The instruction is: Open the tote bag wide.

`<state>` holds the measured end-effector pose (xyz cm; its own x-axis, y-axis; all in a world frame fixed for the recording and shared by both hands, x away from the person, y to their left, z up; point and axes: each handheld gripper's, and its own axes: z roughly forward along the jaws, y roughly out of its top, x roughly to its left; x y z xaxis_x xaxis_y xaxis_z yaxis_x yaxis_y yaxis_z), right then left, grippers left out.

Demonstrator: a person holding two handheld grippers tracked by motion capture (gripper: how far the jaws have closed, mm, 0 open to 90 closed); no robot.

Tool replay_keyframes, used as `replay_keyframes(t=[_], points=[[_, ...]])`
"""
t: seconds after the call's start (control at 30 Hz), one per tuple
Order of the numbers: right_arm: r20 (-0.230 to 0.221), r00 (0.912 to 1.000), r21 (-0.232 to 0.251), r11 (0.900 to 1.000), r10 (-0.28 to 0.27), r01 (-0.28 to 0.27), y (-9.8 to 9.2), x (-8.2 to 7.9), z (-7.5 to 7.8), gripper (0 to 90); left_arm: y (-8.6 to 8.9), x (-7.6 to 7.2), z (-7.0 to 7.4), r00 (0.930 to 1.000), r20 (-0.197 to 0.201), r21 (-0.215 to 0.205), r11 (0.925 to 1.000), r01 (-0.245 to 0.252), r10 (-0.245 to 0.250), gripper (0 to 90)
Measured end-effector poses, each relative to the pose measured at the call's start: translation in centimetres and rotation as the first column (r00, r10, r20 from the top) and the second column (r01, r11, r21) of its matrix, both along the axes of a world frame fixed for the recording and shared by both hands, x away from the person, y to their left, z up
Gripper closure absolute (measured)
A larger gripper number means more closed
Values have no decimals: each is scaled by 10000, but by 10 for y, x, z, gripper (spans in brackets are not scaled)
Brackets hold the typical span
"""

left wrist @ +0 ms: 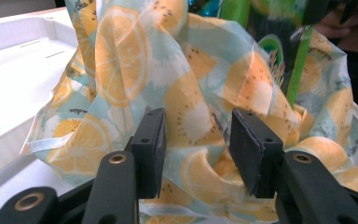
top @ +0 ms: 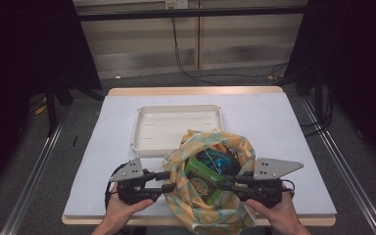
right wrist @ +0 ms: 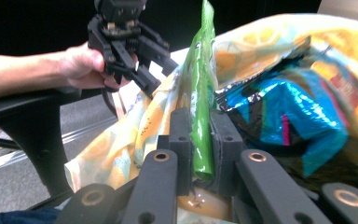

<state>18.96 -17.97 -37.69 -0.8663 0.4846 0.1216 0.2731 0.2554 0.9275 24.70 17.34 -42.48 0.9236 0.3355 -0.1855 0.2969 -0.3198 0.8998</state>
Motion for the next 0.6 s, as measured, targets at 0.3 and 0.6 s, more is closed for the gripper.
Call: replay_keyframes(t=[0.3,0.6], points=[[481,9988,158,9999,-42,34,-10,-2,16,867,0,1,-1,9999,-95,65,10000,-69,70,555],[759,9971,320,9994,73,-97,-9,5,26,900,0,1,-1,9999,-118,-41,10000,-34,33,551]])
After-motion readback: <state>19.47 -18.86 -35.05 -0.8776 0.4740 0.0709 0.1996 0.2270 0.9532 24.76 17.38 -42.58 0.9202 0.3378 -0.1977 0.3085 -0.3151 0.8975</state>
